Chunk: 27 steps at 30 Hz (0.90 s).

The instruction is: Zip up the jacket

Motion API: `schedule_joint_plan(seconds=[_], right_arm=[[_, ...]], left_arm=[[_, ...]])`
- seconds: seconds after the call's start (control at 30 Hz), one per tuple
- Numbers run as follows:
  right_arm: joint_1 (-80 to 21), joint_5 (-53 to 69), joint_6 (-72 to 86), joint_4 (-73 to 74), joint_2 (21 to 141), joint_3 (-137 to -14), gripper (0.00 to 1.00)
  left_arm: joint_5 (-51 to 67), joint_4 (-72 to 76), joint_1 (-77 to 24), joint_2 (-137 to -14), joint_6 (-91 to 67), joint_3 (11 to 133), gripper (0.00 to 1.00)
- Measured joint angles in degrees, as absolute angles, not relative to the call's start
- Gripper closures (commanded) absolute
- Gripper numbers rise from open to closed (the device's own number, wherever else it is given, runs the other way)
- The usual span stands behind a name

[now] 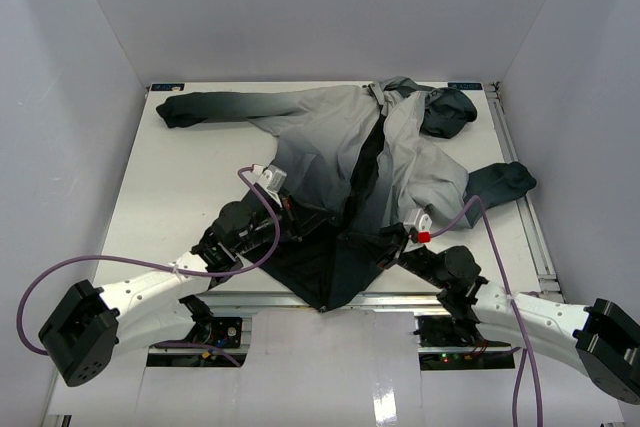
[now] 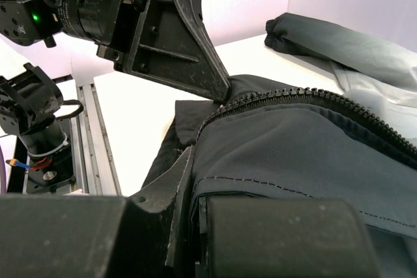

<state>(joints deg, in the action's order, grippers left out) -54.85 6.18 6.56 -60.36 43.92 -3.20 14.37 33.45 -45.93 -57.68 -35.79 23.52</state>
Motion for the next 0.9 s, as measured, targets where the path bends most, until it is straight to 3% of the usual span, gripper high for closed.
schedule_joint_plan(seconds=[0.9], right_arm=[[-56.3, 2.6, 2.6, -64.2, 47.3, -3.2, 0.92]], left_arm=[[15.6, 35.7, -46.0, -56.8, -40.6, 21.8, 1.00]])
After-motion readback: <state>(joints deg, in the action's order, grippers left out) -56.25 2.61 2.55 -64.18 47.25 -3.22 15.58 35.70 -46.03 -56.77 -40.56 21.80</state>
